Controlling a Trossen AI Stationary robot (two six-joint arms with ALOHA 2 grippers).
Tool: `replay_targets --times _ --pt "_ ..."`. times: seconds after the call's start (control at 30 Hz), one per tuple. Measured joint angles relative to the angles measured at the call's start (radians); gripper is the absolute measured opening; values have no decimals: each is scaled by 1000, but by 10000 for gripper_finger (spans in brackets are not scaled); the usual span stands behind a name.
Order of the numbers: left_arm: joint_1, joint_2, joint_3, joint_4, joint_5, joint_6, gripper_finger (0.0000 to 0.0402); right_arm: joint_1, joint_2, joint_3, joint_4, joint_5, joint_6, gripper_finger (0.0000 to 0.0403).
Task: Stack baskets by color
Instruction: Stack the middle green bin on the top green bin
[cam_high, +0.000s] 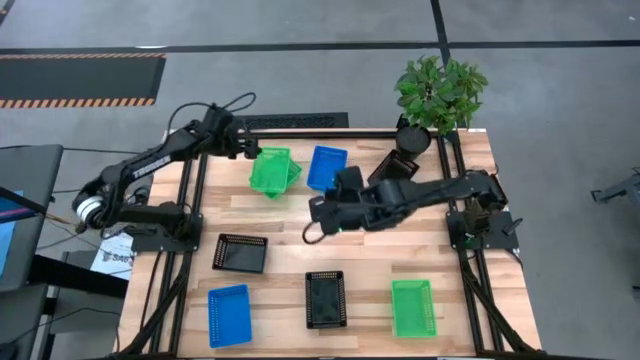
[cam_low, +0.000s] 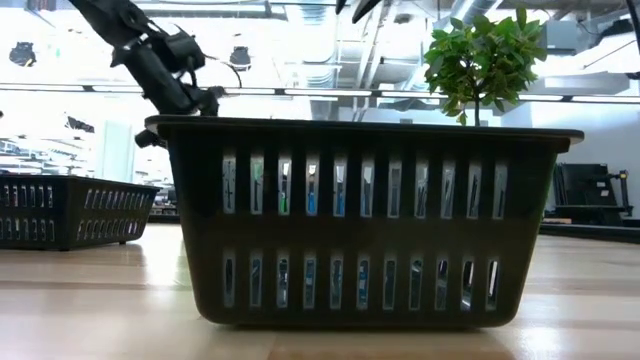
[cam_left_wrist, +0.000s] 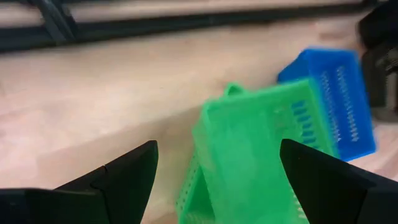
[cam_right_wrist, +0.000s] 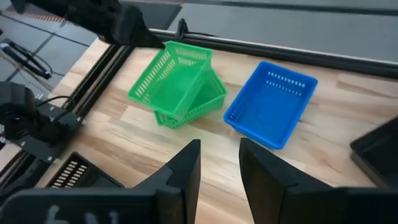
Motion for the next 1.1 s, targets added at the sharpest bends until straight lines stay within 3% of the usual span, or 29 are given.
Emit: replay_targets --times 0.2,0.4,0.87,1.1 --pt "-30 88 -1 4 65 9 325 46 16 -2 -78 31 114 125" --pt "-61 81 0 3 -5 10 309 49 16 -23 -90 37 172 123" --pt "-119 98 1 -57 -178 150 116 51 14 -23 -76 33 163 121" --pt "-119 95 1 -16 -159 178 40 51 14 -23 -73 28 160 120"
